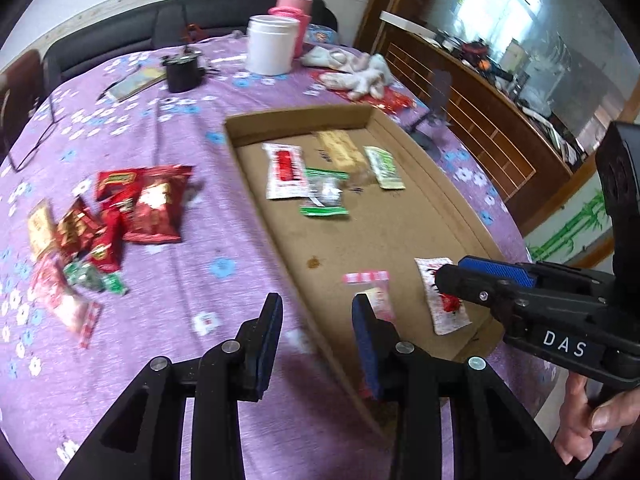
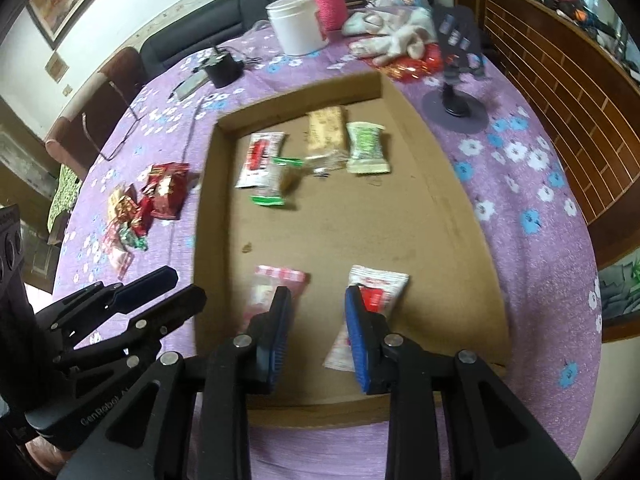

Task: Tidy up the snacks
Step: 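Lower both packs into the tray and open both grippers, then move both grippers back toward the snack pile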

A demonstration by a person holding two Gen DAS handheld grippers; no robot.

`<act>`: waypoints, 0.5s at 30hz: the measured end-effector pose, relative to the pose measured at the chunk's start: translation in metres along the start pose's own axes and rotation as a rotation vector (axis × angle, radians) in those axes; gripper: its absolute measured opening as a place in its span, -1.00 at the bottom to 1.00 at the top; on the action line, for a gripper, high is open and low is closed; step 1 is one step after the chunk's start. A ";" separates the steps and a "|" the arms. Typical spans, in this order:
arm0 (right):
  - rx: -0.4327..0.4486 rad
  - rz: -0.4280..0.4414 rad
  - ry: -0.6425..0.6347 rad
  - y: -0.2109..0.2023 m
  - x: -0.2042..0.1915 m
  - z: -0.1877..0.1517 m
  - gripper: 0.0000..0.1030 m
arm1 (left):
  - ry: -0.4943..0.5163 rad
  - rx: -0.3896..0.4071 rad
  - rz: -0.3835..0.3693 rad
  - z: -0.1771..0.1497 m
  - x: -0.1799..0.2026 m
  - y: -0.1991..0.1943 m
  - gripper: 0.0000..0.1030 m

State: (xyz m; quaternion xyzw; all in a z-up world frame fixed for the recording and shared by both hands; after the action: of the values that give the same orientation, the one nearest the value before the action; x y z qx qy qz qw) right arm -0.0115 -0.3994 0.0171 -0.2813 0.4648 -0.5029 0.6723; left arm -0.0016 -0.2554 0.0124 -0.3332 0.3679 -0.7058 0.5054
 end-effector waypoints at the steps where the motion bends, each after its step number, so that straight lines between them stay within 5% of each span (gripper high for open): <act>1: -0.002 0.003 -0.006 0.001 -0.005 0.000 -0.49 | -0.009 0.003 0.004 0.000 -0.005 -0.001 -0.28; 15: -0.039 0.046 -0.098 0.027 -0.071 -0.004 -0.48 | -0.253 -0.012 0.082 -0.024 -0.110 -0.013 -0.27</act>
State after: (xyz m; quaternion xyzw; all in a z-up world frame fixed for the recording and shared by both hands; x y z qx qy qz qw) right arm -0.0085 -0.3236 0.0173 -0.3079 0.4474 -0.4638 0.6999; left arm 0.0010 -0.1424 0.0006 -0.4073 0.3185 -0.6347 0.5743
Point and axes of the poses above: each gripper's, at about its wrist camera, not at the fingertips, and y roughly the way its jaws point, x to its right, z to its top, the point moved 7 cm from there along y, roughly the way its jaws point, and after that the axes turned 9 degrees about z, right-handed, at the moved point
